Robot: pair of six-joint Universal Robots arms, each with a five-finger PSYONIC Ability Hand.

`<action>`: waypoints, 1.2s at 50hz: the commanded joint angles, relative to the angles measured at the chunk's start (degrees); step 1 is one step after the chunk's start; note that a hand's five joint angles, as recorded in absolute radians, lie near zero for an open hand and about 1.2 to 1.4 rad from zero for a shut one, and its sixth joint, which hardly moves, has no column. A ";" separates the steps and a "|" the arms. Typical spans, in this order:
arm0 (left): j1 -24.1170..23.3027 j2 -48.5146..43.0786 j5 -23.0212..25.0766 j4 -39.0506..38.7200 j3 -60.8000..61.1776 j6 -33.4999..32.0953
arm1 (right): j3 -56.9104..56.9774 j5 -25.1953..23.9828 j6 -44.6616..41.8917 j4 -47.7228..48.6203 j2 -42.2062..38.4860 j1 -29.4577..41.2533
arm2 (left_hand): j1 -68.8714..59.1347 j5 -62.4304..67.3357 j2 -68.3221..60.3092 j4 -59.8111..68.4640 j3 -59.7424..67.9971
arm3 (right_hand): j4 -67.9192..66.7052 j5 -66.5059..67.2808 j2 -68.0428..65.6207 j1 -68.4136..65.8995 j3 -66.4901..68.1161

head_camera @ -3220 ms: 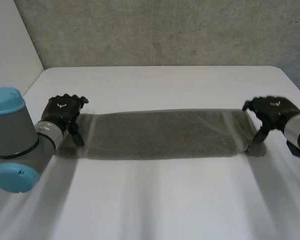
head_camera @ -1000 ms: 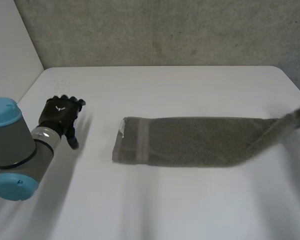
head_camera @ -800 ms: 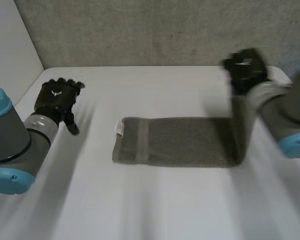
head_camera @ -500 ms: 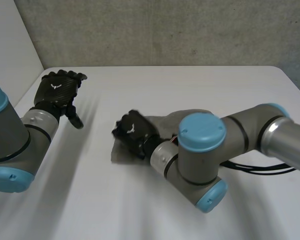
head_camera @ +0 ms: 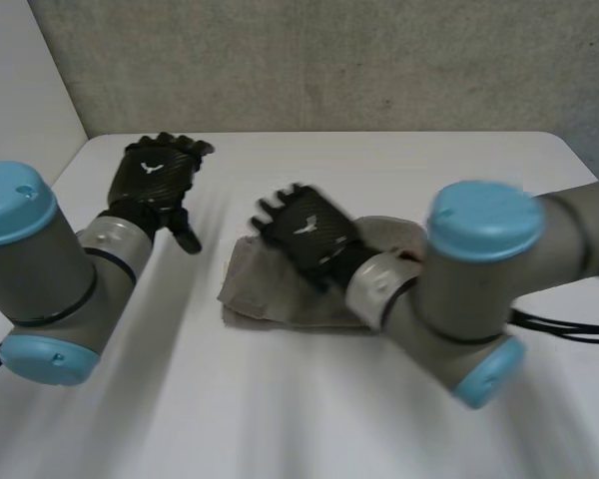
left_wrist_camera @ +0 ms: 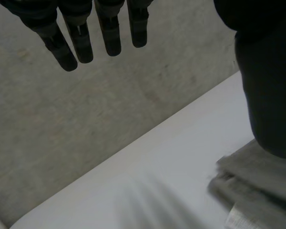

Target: Fold the towel.

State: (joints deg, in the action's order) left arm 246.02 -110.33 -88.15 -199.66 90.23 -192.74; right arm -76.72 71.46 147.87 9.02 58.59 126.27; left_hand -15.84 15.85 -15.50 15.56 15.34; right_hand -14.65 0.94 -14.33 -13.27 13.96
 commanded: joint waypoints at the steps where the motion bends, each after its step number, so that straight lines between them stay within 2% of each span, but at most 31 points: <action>1: -7.64 -2.51 0.08 -0.73 -2.07 2.72 | -11.32 0.61 8.67 -5.32 7.32 -10.41 | 1.93 -11.94 1.59 -1.64 -1.42 | 4.65 -0.94 4.33 3.27 -3.96; 8: -12.75 -8.30 -0.44 -0.47 -5.06 2.20 | -21.08 0.52 9.19 -2.35 9.52 -15.16 | 2.10 -12.11 1.76 -1.81 -1.59 | 4.65 -0.94 4.33 3.27 -3.96; 15: -12.84 -14.74 -4.58 0.06 -7.53 1.85 | -25.41 1.48 9.28 2.32 8.82 -16.58 | 1.93 -11.94 1.59 -1.64 -1.42 | -5.69 9.41 -6.01 -7.07 6.38; 21: -12.49 -18.86 -6.51 -0.02 -8.32 -0.43 | -24.71 5.60 8.58 5.21 5.84 -16.93 | 1.93 -11.94 1.58 -1.64 -1.42 | -9.88 13.60 -10.20 -11.26 10.57; 22: -12.49 -19.13 -6.51 -0.11 -8.06 -1.05 | -24.27 6.83 8.49 5.74 4.70 -16.84 | 1.93 -11.94 1.59 -1.64 -1.42 | -15.23 18.94 -15.55 -16.61 15.92; 28: -12.58 -19.13 -6.77 -0.11 -7.44 -1.32 | -23.47 9.75 7.96 6.27 3.55 -16.76 | 2.10 -12.11 1.75 -1.81 -1.59 | -25.04 28.75 -25.36 -26.42 25.73; 30: -12.67 -18.87 -6.77 -0.11 -7.35 -1.32 | -23.30 10.80 7.26 6.27 3.37 -16.93 | 2.10 -12.11 1.75 -1.81 -1.59 | -38.58 42.30 -38.90 -39.97 39.27; 31: -12.67 -18.87 -6.77 -0.11 -7.35 -1.32 | -23.30 10.80 7.26 6.27 3.37 -16.93 | 2.10 -12.11 1.75 -1.81 -1.59 | -38.66 42.37 -38.98 -40.04 39.35; 33: -12.76 -18.69 -6.77 -0.02 -7.26 -0.97 | -23.21 11.33 6.39 6.36 3.20 -17.11 | 2.10 -12.11 1.75 -1.81 -1.59 | -56.38 60.10 -56.70 -57.77 57.07; 34: -12.76 -18.69 -6.77 -0.02 -7.26 -0.97 | -23.21 11.33 6.38 6.36 3.20 -17.11 | 2.10 -12.11 1.75 -1.81 -1.59 | -56.49 60.21 -56.81 -57.87 57.18; 35: -13.02 -18.60 -6.86 0.06 -7.18 -0.88 | -23.21 11.68 5.86 6.54 3.20 -17.11 | 1.93 -11.94 1.59 -1.64 -1.43 | -65.26 68.97 -65.58 -66.64 65.95; 42: -13.55 -16.32 -9.06 1.73 -7.18 -0.35 | -22.33 15.02 2.95 8.38 4.51 -16.84 | 2.10 -12.11 1.75 -1.81 -1.59 | -65.35 69.06 -65.67 -66.73 66.04; 44: -13.55 -14.13 -10.20 3.40 -7.09 0.43 | -20.15 15.81 -0.72 8.73 5.04 -16.67 | 2.43 -12.44 2.09 -2.14 -1.93 | -65.35 69.06 -65.67 -66.73 66.04; 50: -12.84 -10.96 -11.17 5.25 -7.18 2.90 | -15.21 15.37 -6.01 8.30 6.10 -14.29 | 2.60 -12.61 2.26 -2.31 -2.10 | -65.35 69.06 -65.67 -66.73 66.04; 52: -12.23 -7.81 -12.22 5.69 -7.18 4.56 | -10.23 14.32 -8.20 7.95 5.57 -8.61 | 2.60 -12.61 2.26 -2.31 -2.10 | -65.35 69.06 -65.67 -66.73 66.04; 56: -9.59 -4.54 -13.45 5.69 -6.47 5.10 | -4.84 12.65 -9.70 7.94 3.11 -3.04 | 2.60 -12.61 2.26 -2.31 -2.10 | -65.35 69.06 -65.67 -66.73 66.04; 58: -7.75 -2.78 -13.63 5.69 -6.03 5.19 | -2.64 10.98 -10.49 7.94 1.00 -1.02 | 2.60 -12.61 2.26 -2.31 -2.10 | -65.35 69.06 -65.67 -66.73 66.04; 60: -4.95 -0.16 -13.37 5.60 -5.68 5.27 | 0.24 5.12 -12.24 7.86 -2.67 1.86 | 2.60 -12.61 2.26 -2.31 -2.10 | -65.35 69.06 -65.67 -66.73 66.04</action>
State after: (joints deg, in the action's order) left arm 235.07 -116.84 -100.85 -193.91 83.43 -188.16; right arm -84.89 85.02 138.95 17.05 62.88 119.52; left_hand -15.78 15.65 -15.38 15.43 15.27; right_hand -76.92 66.41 -74.65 -74.13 76.97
